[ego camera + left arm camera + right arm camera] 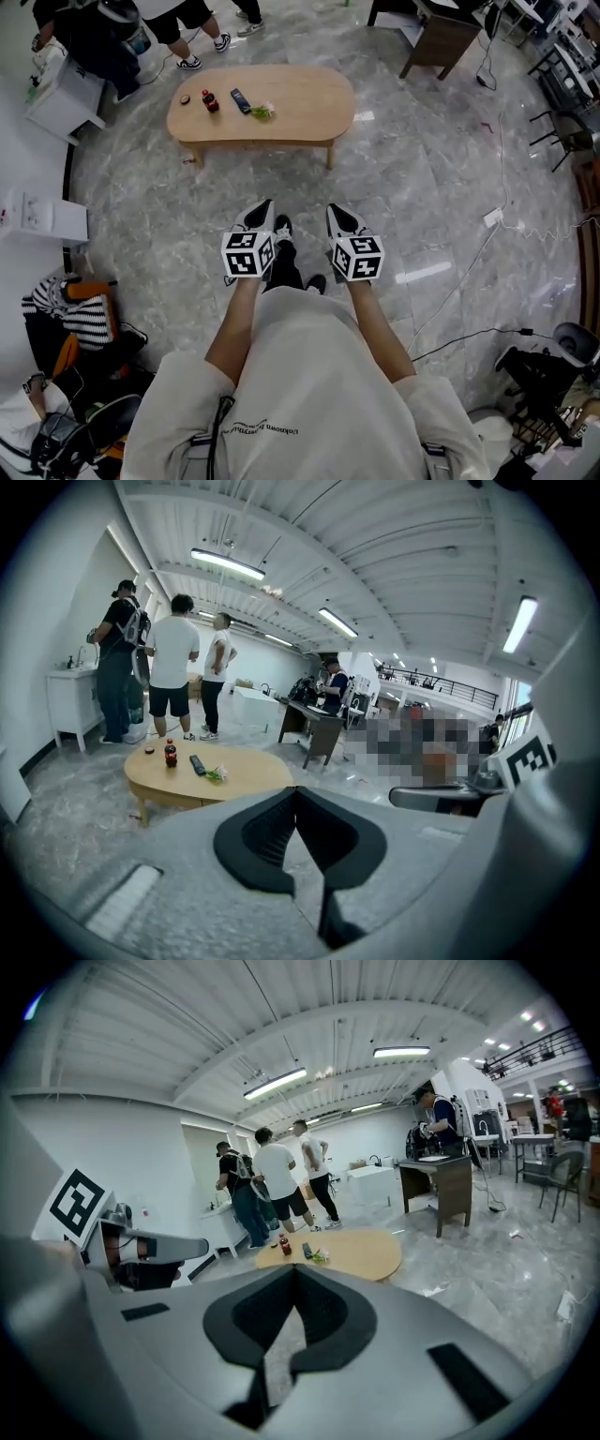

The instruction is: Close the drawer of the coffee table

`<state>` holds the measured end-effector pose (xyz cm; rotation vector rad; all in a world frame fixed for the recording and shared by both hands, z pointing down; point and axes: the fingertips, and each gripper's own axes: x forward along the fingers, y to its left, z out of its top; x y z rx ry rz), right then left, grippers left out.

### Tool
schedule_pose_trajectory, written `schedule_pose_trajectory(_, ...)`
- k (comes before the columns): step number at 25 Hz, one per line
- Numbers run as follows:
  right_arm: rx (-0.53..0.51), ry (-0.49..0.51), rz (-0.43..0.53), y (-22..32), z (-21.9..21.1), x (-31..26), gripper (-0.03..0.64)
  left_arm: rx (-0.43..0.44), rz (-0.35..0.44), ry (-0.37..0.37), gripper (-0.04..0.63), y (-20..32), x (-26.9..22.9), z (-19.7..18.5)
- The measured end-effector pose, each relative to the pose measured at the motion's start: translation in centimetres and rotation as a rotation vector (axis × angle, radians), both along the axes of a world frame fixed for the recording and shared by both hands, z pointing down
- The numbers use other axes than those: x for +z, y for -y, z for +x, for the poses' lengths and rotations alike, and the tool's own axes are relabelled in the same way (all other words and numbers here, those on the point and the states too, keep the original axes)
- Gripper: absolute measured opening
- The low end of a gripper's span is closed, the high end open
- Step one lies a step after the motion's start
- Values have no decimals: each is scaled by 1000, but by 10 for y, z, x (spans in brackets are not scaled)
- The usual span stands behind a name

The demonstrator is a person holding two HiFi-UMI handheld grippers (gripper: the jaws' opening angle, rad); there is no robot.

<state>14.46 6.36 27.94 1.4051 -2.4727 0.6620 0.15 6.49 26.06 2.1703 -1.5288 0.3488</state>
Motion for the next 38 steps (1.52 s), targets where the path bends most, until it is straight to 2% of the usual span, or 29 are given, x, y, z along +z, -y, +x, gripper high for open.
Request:
schedule_pose_trajectory(8, 49, 32, -8, -12, 29, 5, 15, 16, -16, 22, 9, -7, 7, 17)
schedule_pose_trajectory(23, 40, 29, -2, -15, 32, 4, 15, 17, 10, -17, 9, -6, 3, 29)
schedule_pose_trajectory(34, 35, 19, 4, -5, 17, 1, 15, -17, 30, -31, 9, 4, -3, 5)
schedule_pose_trajectory(38, 34, 17, 4, -3, 19, 1, 15, -20, 26, -35, 9, 2, 0, 7)
